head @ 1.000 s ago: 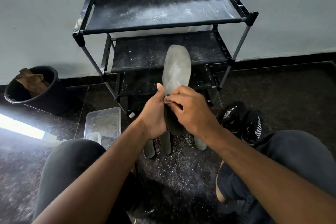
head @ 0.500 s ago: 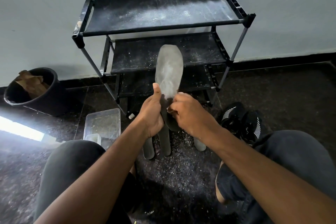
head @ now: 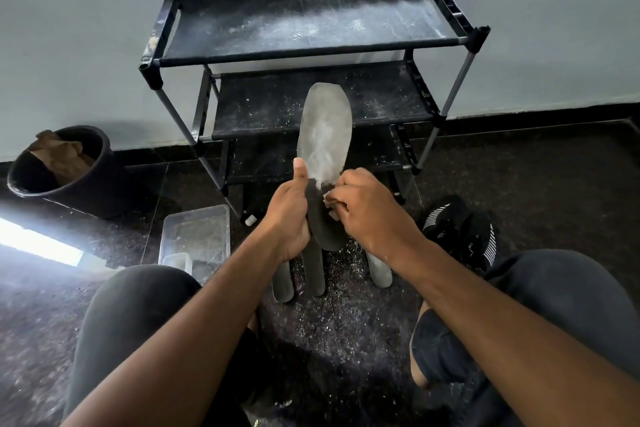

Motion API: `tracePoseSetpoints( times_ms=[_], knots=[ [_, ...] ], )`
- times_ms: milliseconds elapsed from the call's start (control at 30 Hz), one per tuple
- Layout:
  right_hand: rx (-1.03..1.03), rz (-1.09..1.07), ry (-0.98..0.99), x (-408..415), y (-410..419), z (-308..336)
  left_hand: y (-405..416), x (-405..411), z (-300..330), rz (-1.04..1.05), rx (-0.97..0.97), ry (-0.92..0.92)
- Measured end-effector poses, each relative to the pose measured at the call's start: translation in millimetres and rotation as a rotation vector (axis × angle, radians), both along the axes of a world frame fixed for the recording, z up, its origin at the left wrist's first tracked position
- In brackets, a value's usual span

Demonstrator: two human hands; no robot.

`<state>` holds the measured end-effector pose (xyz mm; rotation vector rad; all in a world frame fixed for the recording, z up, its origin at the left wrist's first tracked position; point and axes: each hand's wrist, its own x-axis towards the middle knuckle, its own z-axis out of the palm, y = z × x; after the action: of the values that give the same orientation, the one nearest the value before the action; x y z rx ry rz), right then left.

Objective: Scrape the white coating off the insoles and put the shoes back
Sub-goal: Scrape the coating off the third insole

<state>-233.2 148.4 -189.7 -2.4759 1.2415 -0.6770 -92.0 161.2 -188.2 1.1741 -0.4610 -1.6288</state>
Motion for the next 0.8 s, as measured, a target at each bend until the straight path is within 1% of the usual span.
tracePoseSetpoints(
  times_ms=[67,133,233,300,400,467,600,700,800],
  knots=[
    [-0.024,0.012,0.02,-0.7,0.1,1.0,-0.2,0.3,-1.9,-0.009,0.013,-0.011],
    [-0.077,-0.022,0.022,-3.1,-3.6,2.3,1.2,-1.1,-3.1,-0.043,0.021,-0.036],
    [-0.129,-0.092,-0.028,-6.1,-9.6,4.3,3.1,-3.9,-3.8,-0.07,0.008,-0.06],
    [-0.093,-0.091,-0.032,-5.0,-8.3,4.7,2.9,-3.9,-2.8,-0.06,0.004,-0.088],
    [0.023,0.007,-0.011,-1.1,-2.0,3.2,-0.7,0.6,-3.3,-0.013,0.022,-0.088],
    [0.065,0.041,-0.016,-1.1,-1.9,2.6,-2.5,3.4,-5.0,0.006,0.038,-0.077],
    [-0.024,-0.025,-0.044,-7.1,-8.0,4.7,-1.5,0.9,-6.3,-0.038,0.039,-0.04],
    [-0.03,-0.066,-0.099,-6.5,-7.1,5.4,-2.1,1.5,-5.1,-0.038,0.014,-0.006],
    [-0.018,-0.002,-0.105,-4.1,-2.0,7.4,-5.3,7.3,-1.8,0.005,0.01,0.025]
  ],
)
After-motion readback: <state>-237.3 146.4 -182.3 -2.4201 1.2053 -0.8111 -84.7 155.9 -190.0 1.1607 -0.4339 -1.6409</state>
